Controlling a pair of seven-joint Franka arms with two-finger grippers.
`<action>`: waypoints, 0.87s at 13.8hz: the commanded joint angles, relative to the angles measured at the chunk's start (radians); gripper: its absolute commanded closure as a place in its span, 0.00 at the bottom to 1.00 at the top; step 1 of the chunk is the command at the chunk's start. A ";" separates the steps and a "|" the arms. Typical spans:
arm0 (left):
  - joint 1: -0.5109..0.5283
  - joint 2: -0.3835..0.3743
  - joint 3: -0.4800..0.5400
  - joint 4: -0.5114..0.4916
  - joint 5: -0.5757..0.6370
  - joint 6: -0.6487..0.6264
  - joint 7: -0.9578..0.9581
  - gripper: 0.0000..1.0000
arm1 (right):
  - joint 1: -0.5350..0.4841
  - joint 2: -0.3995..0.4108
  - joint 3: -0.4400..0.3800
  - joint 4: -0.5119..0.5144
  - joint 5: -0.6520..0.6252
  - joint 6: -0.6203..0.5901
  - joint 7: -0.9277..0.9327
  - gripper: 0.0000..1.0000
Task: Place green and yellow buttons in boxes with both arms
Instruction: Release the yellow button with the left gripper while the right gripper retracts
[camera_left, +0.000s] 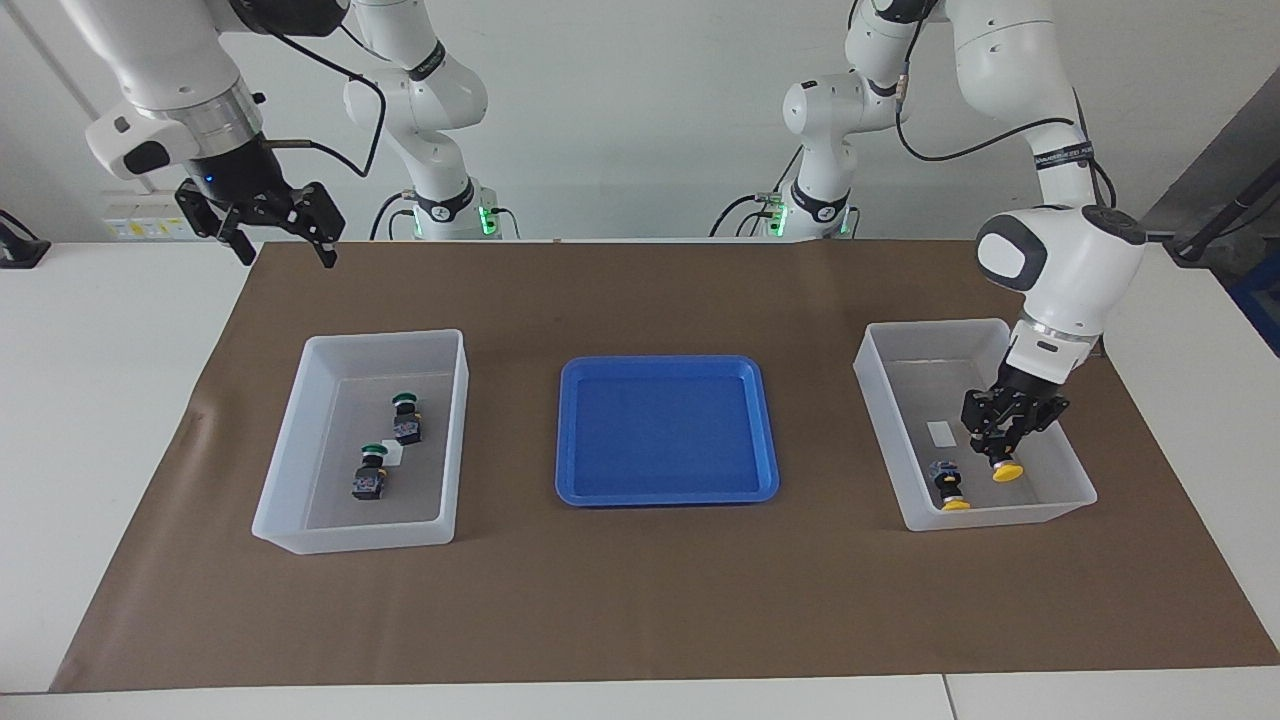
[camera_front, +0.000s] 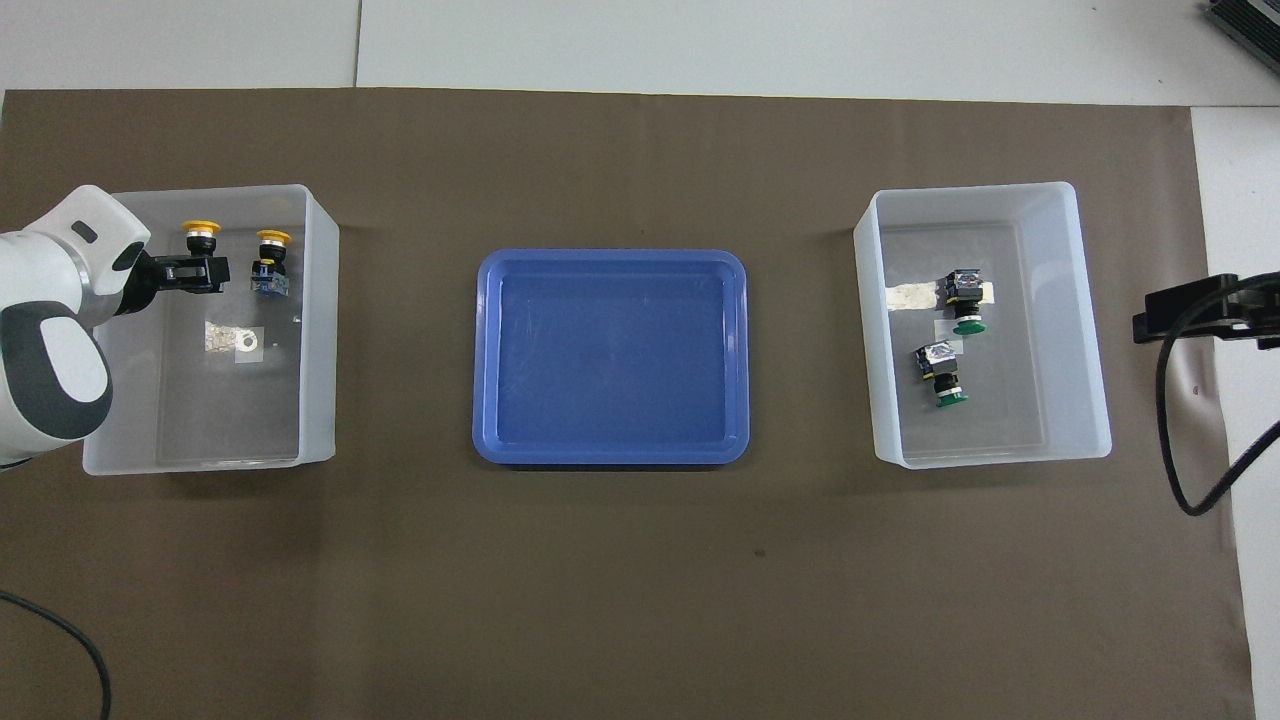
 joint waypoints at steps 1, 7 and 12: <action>0.007 0.045 -0.010 -0.001 -0.025 0.070 0.029 1.00 | -0.011 -0.006 0.012 -0.006 -0.012 -0.020 -0.036 0.00; 0.004 0.060 -0.005 -0.004 -0.023 0.064 0.029 0.00 | -0.016 -0.022 0.004 -0.038 -0.016 -0.003 -0.079 0.00; -0.004 0.022 -0.002 0.002 -0.013 0.035 0.038 0.00 | -0.016 -0.022 0.004 -0.038 -0.040 -0.003 -0.076 0.00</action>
